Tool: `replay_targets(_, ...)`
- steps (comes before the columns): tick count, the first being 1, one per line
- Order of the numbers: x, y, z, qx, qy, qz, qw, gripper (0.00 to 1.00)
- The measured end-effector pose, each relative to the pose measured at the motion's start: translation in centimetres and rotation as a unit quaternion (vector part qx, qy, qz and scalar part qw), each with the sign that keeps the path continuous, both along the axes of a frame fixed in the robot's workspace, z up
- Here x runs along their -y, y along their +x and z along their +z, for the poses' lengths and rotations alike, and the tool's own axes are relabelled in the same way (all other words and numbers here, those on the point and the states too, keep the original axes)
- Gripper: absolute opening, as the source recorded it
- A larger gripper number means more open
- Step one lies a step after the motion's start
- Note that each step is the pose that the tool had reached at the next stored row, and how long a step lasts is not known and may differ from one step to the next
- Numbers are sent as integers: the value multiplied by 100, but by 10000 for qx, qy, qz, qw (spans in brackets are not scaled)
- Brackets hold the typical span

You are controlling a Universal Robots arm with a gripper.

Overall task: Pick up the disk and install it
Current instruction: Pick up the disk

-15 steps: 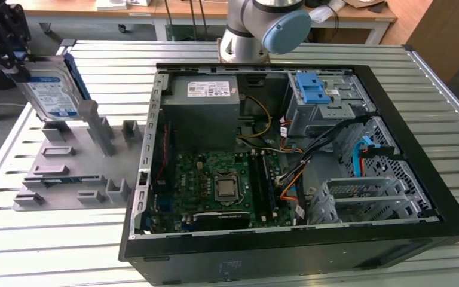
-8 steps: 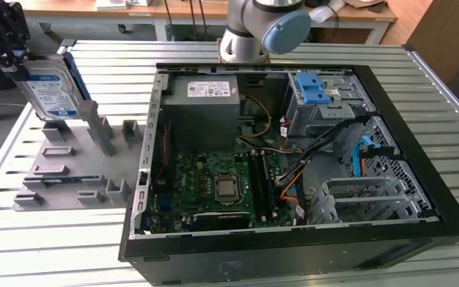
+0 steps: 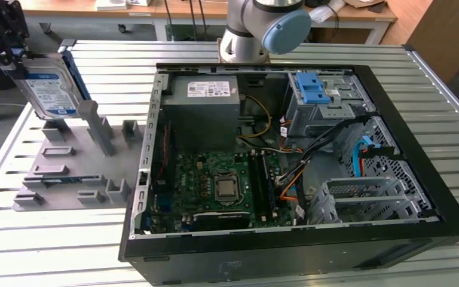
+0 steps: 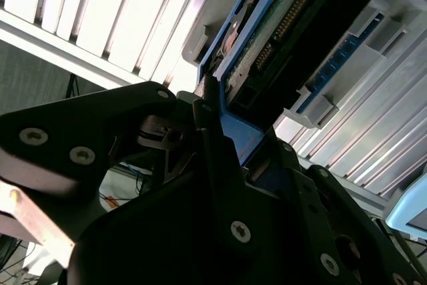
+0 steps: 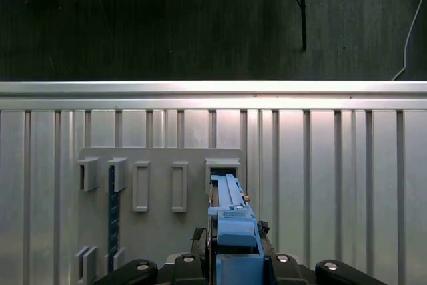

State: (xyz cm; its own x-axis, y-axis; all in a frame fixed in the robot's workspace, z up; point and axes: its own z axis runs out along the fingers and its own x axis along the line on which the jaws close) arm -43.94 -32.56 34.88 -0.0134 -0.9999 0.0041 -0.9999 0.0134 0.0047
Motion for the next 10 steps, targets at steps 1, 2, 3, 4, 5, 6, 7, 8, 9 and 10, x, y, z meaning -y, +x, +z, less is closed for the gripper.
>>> replay_targets(1,0,0,5,0,0,0,10000,36)
replay_targets(2,0,0,9,0,0,0,10000,36)
replay_targets(3,0,0,14,0,0,0,10000,36)
replay_targets(4,0,0,19,0,0,0,10000,36)
replay_targets(5,0,0,24,0,0,0,10000,36)
replay_targets(6,0,0,29,0,0,0,10000,36)
replay_targets(7,0,0,34,0,0,0,10000,36)
replay_targets(8,0,0,39,0,0,0,10000,36)
replay_targets(9,0,0,48,0,0,0,10000,36)
replay_targets(10,0,0,54,0,0,0,10000,36)
